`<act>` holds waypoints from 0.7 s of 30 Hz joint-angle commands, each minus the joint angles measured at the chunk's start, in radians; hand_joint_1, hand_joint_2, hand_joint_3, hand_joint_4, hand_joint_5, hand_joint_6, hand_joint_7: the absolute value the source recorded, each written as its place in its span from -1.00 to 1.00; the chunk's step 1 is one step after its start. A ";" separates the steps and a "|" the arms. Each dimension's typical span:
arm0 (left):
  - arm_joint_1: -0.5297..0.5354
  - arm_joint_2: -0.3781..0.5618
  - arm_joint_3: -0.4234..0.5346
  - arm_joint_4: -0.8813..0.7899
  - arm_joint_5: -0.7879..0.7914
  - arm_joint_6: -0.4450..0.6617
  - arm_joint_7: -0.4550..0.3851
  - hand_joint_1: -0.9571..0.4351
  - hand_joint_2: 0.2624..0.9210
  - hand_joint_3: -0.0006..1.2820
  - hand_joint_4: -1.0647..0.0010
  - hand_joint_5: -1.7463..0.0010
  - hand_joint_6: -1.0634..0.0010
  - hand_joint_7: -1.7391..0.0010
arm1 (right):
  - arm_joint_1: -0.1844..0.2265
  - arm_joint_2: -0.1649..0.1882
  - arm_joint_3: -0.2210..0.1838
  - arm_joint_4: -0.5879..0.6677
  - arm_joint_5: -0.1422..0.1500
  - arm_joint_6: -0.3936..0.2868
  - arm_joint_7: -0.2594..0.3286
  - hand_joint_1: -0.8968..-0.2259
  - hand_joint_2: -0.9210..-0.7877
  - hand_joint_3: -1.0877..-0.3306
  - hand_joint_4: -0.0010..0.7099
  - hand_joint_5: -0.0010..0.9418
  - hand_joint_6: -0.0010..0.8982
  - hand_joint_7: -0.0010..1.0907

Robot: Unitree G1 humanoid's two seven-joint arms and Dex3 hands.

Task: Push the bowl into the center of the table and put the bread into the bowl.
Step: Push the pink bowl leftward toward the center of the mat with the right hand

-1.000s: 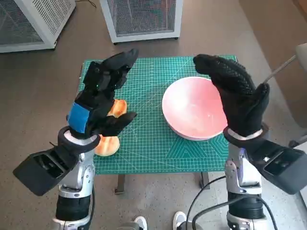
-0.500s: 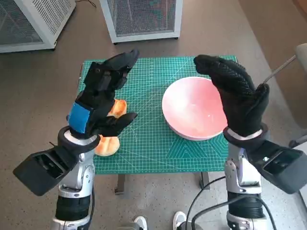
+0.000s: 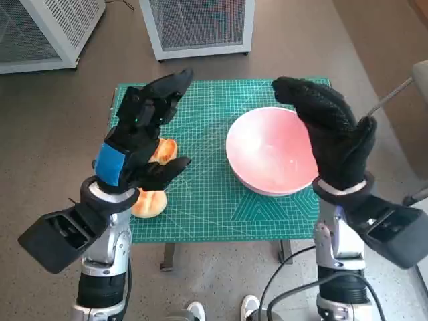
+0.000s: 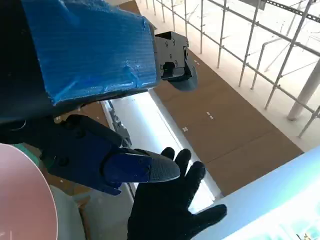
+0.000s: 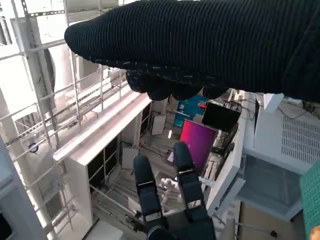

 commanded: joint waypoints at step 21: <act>0.010 0.005 0.011 0.001 -0.013 -0.001 -0.005 -0.43 1.00 -0.54 0.76 0.85 1.00 0.20 | -0.245 -0.156 -0.274 0.776 0.019 -0.147 -0.073 0.65 -1.00 0.55 0.30 -1.00 -0.57 0.16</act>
